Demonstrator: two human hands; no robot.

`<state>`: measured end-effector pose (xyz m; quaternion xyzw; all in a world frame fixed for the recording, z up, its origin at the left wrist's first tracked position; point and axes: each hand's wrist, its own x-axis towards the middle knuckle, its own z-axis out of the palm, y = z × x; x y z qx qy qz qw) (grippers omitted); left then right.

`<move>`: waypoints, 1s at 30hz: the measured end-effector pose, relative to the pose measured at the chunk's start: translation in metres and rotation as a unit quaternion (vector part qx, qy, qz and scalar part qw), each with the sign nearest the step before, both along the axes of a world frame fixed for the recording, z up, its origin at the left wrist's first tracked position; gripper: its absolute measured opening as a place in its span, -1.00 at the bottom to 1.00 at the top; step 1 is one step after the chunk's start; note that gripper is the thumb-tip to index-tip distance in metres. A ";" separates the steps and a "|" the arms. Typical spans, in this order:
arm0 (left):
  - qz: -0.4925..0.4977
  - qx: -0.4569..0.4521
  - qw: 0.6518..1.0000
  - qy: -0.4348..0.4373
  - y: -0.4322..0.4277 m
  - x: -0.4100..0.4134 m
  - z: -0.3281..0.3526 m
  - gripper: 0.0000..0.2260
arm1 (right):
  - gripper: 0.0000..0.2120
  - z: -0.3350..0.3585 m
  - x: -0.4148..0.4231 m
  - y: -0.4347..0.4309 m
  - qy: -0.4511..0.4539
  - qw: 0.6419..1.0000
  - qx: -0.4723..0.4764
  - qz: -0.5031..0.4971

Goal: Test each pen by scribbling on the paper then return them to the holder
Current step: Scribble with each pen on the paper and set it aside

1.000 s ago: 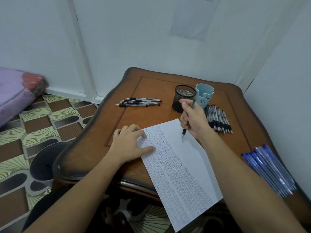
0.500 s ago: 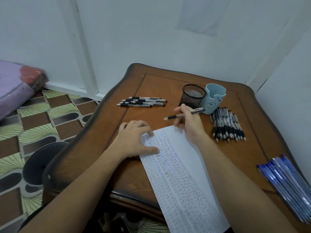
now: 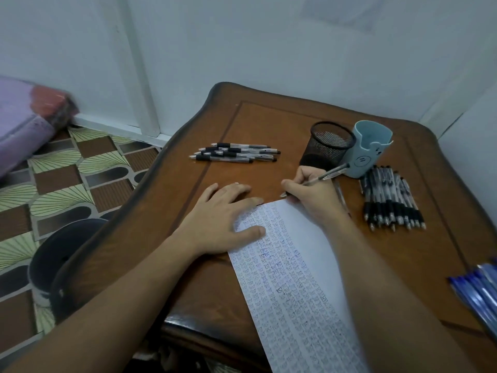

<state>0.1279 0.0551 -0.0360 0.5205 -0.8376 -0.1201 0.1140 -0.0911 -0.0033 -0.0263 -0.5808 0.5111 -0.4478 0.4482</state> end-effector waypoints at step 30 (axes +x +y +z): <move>-0.006 0.016 1.000 0.006 -0.002 0.001 0.001 -0.39 | -0.57 -0.002 0.006 -0.001 -0.009 1.000 -0.020 0.017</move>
